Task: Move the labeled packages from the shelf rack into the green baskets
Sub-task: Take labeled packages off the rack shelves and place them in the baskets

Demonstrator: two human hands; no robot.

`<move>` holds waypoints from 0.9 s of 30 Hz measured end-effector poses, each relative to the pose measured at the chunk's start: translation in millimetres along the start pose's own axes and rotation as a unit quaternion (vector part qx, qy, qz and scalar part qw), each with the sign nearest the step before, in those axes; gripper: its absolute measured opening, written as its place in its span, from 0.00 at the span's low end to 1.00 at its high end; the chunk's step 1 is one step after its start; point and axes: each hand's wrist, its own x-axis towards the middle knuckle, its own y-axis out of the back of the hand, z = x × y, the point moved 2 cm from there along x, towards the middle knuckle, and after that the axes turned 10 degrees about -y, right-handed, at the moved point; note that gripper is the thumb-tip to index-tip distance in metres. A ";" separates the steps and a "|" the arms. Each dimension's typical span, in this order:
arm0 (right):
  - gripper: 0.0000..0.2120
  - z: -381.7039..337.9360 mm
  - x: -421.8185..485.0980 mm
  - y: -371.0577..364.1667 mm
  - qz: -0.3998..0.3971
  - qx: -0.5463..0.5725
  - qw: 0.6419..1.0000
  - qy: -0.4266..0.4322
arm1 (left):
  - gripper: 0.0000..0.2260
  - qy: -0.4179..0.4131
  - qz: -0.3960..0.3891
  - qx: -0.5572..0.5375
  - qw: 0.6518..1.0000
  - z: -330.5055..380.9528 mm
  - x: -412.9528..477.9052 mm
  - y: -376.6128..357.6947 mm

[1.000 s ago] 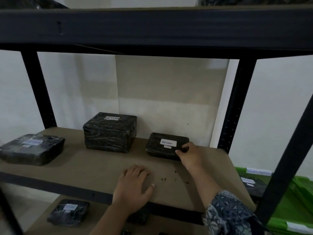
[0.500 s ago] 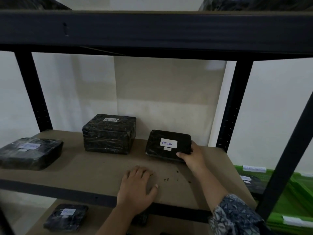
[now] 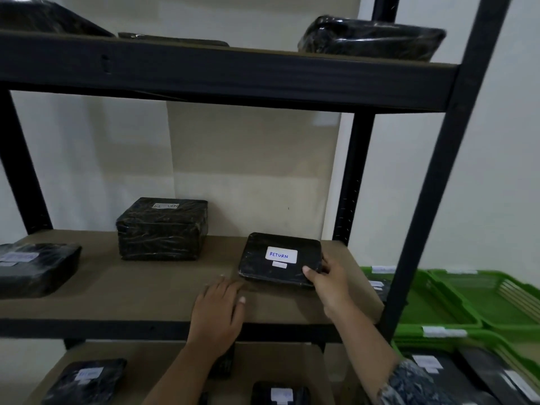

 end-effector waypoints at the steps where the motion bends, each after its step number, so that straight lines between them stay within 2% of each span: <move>1: 0.20 1.6 -9.7 5.0 0.006 0.001 1.000 -0.002 | 0.20 -0.007 0.000 0.004 1.000 4.0 -6.7 0.9; 5: 0.18 13.9 -47.3 26.4 0.032 -0.004 0.999 0.005 | 0.21 -0.032 -0.035 0.044 0.998 21.8 -39.0 0.4; 10: 0.23 34.1 -95.0 57.8 0.051 0.022 0.998 0.023 | 0.26 -0.059 -0.075 0.077 0.992 46.5 -75.4 1.3; 20: 0.25 63.6 -166.1 155.2 0.092 0.035 0.995 0.011 | 0.23 -0.120 -0.117 0.043 0.985 111.7 -108.4 -28.6; 27: 0.23 72.2 -170.0 249.7 0.141 0.027 0.990 -0.004 | 0.26 -0.195 -0.106 -0.055 0.973 193.3 -91.3 -66.5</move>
